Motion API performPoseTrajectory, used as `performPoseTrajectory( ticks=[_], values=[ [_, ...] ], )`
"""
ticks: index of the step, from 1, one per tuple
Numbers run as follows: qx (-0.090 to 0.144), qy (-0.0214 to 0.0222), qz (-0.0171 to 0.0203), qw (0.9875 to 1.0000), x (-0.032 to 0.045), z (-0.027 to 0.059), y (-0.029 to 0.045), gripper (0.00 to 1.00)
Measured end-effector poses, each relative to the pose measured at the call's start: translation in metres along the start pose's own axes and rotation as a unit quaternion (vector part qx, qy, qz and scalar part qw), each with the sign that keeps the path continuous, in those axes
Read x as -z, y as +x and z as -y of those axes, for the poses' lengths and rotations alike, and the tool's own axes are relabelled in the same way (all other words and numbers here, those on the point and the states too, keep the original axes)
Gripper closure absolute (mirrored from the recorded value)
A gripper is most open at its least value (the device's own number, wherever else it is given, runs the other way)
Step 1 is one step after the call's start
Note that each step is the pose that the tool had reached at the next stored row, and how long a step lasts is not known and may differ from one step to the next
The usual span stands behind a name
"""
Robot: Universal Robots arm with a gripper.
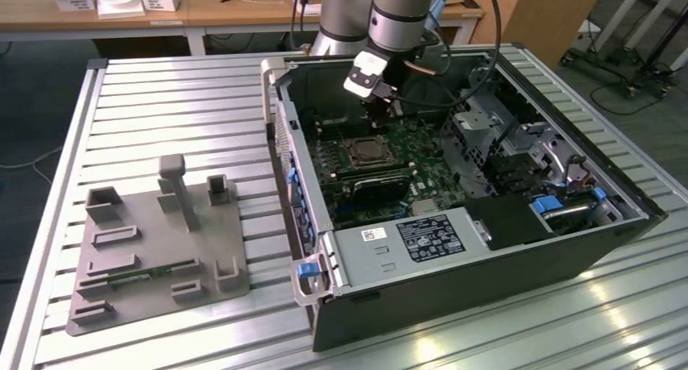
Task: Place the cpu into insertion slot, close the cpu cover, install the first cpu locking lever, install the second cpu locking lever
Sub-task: 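Install the first cpu locking lever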
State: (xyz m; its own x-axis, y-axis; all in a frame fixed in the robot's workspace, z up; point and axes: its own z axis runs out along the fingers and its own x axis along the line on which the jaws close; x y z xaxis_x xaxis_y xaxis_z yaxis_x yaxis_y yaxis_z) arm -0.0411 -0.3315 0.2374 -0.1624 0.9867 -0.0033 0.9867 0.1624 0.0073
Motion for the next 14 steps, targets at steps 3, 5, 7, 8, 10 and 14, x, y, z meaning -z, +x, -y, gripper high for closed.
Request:
performPoseTrajectory(
  ticks=[3, 5, 7, 8, 10, 14],
  values=[
    [0.017, 0.0000, -0.0001, 0.9999, 0.0000, 0.0000, 0.0000, 0.90],
    [0.021, -0.0001, -0.0002, 0.9998, 0.0000, 0.0000, 0.0000, 0.90],
    [0.024, -0.0001, -0.0002, 0.9997, 0.0000, 0.0000, 0.0000, 0.90],
    [0.026, -0.0001, -0.0002, 0.9997, 0.0000, 0.0000, 0.0000, 0.90],
    [0.027, -0.0001, -0.0002, 0.9996, 0.0000, 0.0000, 0.0000, 0.90],
    [0.028, -0.0001, -0.0002, 0.9996, 0.0000, 0.0000, 0.0000, 0.90]
  ],
)
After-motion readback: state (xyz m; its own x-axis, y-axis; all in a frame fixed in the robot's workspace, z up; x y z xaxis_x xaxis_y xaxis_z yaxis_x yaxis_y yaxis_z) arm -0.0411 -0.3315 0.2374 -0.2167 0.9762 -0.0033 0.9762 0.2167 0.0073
